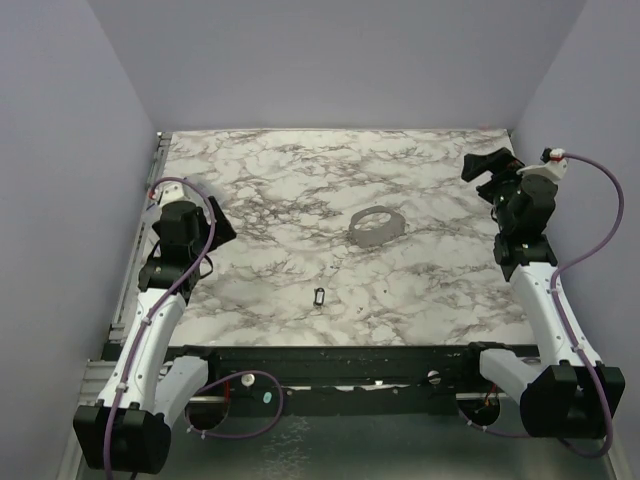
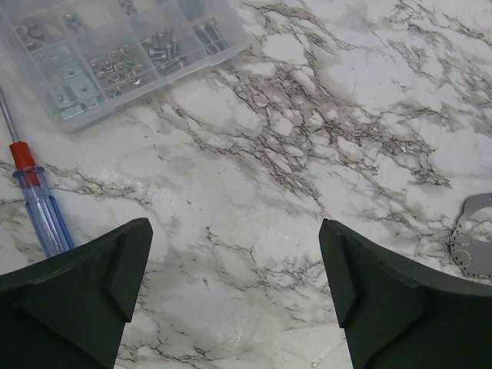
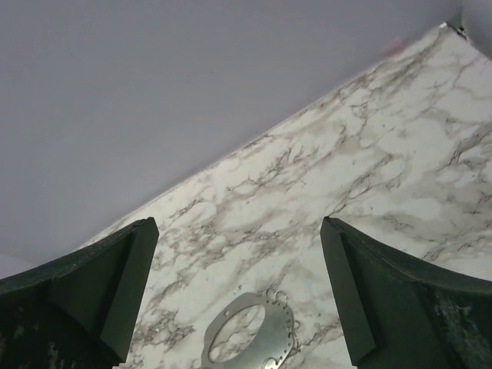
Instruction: Put the keys on the keyring
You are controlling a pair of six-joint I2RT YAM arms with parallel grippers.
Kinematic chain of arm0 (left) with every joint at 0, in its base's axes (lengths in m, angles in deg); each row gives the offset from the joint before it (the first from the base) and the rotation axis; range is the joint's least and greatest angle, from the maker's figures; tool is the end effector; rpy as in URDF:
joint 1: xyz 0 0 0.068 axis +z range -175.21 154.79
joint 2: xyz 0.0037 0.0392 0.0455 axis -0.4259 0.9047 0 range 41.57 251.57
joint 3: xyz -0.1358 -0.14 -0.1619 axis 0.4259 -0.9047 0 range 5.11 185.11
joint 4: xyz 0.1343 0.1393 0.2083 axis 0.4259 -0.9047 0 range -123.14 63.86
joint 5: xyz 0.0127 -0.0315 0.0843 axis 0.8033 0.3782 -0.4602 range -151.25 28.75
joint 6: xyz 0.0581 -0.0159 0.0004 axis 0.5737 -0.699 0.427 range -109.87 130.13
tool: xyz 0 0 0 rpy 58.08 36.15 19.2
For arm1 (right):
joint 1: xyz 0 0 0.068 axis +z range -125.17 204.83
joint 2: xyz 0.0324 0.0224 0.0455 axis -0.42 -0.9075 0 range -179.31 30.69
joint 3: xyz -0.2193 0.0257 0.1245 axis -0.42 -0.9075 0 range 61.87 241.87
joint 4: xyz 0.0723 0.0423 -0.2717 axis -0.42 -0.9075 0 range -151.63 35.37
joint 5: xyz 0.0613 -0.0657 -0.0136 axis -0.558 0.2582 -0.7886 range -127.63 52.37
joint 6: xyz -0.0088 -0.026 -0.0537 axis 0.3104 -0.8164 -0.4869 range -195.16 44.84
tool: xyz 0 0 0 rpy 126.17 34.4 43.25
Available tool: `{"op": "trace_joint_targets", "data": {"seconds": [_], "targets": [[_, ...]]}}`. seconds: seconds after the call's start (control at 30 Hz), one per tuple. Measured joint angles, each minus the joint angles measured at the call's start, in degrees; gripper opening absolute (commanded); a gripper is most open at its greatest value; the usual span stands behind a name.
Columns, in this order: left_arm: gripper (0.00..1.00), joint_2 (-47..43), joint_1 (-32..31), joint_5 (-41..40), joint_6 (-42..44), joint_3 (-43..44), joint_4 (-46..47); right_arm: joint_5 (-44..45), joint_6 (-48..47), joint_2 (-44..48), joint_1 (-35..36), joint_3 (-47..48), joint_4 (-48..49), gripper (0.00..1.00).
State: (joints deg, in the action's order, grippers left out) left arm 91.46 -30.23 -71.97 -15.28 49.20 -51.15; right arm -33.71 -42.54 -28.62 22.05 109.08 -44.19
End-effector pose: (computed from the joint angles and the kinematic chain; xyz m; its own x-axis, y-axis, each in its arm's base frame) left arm 0.2378 -0.0126 0.2723 -0.4295 -0.3855 -0.8167 -0.2849 0.9160 -0.2825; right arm 0.2893 -0.0171 0.3219 0.0385 0.5365 -0.8430 0.1141 0.8358 0.5371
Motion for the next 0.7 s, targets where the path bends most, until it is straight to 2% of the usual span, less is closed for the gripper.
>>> {"op": "trace_joint_targets", "data": {"seconds": [0.2,0.4,0.53,0.7], "targets": [[0.99,2.4,0.0,2.4,0.8,0.0,0.5,-2.9,2.4,-0.9,0.0,0.1,-4.2,1.0],[0.99,6.4,0.0,4.9,1.9,0.0,0.9,-4.2,2.1,-9.5,1.1,7.5,-14.5,1.0],[0.98,9.4,0.0,8.3,2.9,0.0,1.2,-0.1,0.9,-14.2,6.6,13.1,-22.4,1.0],[0.89,10.1,-1.1,12.5,3.7,0.0,2.1,4.5,0.3,-16.7,15.7,15.3,-29.6,1.0]]}}
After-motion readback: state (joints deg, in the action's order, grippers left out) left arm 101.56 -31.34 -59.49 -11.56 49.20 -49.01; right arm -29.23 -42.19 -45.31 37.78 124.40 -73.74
